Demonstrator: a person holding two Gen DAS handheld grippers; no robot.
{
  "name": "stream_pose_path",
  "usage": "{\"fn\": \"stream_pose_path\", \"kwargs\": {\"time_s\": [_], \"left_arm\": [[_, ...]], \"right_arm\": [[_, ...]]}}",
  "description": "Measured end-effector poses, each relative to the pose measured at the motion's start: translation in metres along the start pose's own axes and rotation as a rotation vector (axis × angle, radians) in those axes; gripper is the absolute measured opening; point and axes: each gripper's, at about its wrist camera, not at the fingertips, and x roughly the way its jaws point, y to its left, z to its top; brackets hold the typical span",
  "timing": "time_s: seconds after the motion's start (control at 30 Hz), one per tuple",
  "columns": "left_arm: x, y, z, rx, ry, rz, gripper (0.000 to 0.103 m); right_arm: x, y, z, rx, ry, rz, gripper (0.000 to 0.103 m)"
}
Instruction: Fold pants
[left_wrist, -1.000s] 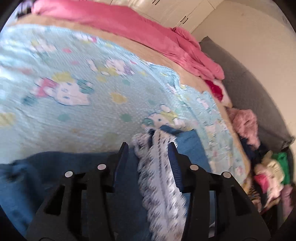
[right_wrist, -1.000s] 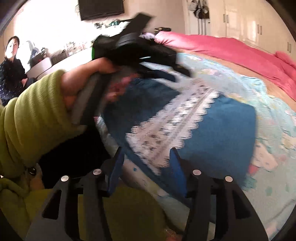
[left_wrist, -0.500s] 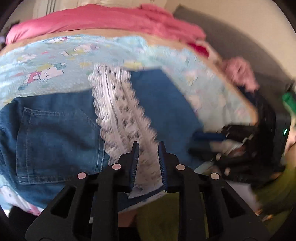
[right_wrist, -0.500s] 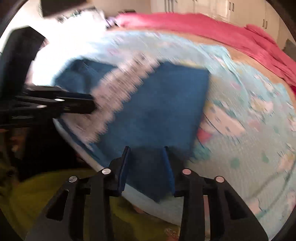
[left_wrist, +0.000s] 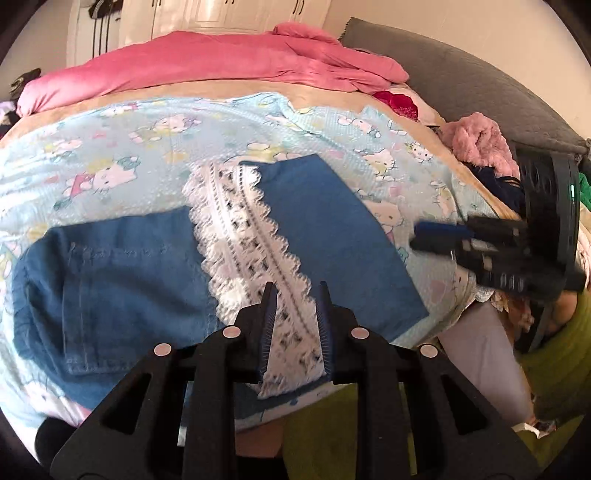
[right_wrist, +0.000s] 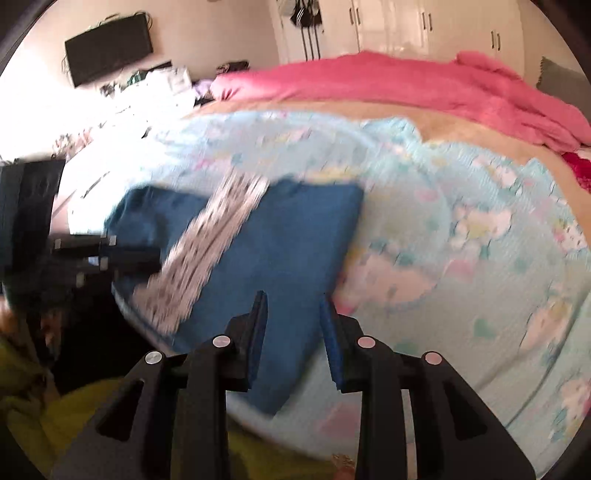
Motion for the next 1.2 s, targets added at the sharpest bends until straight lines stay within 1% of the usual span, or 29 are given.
{"fn": "stream_pose_path", "kwargs": {"time_s": [0.07, 0.17, 0.2, 0.27, 0.43, 0.5, 0.57, 0.63, 0.73, 0.8, 0.87, 0.9, 0.93, 0.97, 1.0, 1.03, 1.07, 1.1, 1.13, 1.17, 1.2], "left_arm": [[0.012, -0.005, -0.001, 0.012, 0.022, -0.004, 0.014], [0.036, -0.005, -0.014, -0.002, 0.113, -0.002, 0.015], [0.041, -0.004, -0.021, -0.015, 0.119, -0.001, 0.015], [0.039, -0.006, -0.023, -0.005, 0.108, 0.004, 0.015], [0.038, -0.008, -0.024, -0.002, 0.105, 0.001, 0.016], [0.038, -0.009, -0.024, -0.004, 0.106, -0.002, 0.016], [0.038, -0.008, -0.024, -0.004, 0.105, -0.003, 0.016], [0.038, -0.007, -0.025, -0.007, 0.104, -0.008, 0.016], [0.038, -0.005, -0.026, -0.011, 0.102, -0.012, 0.016], [0.038, -0.004, -0.027, -0.011, 0.101, -0.013, 0.016], [0.038, -0.003, -0.027, -0.014, 0.101, -0.016, 0.016], [0.038, -0.002, -0.027, -0.016, 0.101, -0.018, 0.016], [0.038, -0.001, -0.027, -0.019, 0.099, -0.02, 0.016], [0.037, -0.001, -0.027, -0.021, 0.098, -0.022, 0.016], [0.035, 0.0, -0.028, -0.025, 0.096, -0.027, 0.017], [0.034, 0.001, -0.027, -0.032, 0.094, -0.037, 0.019], [0.031, 0.004, -0.026, -0.04, 0.091, -0.045, 0.021], [0.027, 0.005, -0.025, -0.046, 0.085, -0.052, 0.025], [0.023, 0.005, -0.024, -0.042, 0.077, -0.051, 0.031], [0.018, 0.006, -0.023, -0.038, 0.065, -0.043, 0.034], [0.012, 0.006, -0.021, -0.029, 0.051, -0.027, 0.036]], "right_arm": [[0.009, 0.002, 0.018, -0.031, -0.005, -0.005, 0.028], [0.03, 0.013, 0.042, -0.087, 0.016, 0.01, 0.028], [0.039, 0.017, 0.049, -0.104, 0.029, 0.012, 0.029], [0.063, 0.019, 0.061, -0.119, 0.065, 0.004, 0.031], [0.104, 0.02, 0.076, -0.122, 0.135, -0.046, 0.031], [0.123, 0.017, 0.081, -0.122, 0.174, -0.078, 0.031], [0.144, 0.009, 0.085, -0.093, 0.218, -0.111, 0.031], [0.156, 0.003, 0.088, -0.079, 0.229, -0.113, 0.029], [0.168, 0.0, 0.097, -0.082, 0.222, -0.124, 0.029], [0.174, -0.005, 0.103, -0.062, 0.216, -0.122, 0.029], [0.175, -0.008, 0.109, -0.064, 0.19, -0.147, 0.029], [0.171, -0.011, 0.112, -0.056, 0.173, -0.142, 0.03], [0.164, -0.014, 0.115, -0.037, 0.158, -0.123, 0.032], [0.15, -0.017, 0.115, -0.012, 0.123, -0.09, 0.032], [0.139, -0.017, 0.115, -0.007, 0.097, -0.07, 0.034], [0.125, -0.016, 0.112, -0.012, 0.068, -0.059, 0.041], [0.109, -0.013, 0.107, -0.021, 0.042, -0.049, 0.045], [0.096, -0.01, 0.101, -0.028, 0.026, -0.031, 0.048], [0.081, -0.005, 0.092, -0.037, 0.012, -0.002, 0.049], [0.073, 0.001, 0.086, -0.046, 0.006, 0.011, 0.049], [0.063, 0.007, 0.077, -0.061, -0.001, 0.025, 0.052]]}}
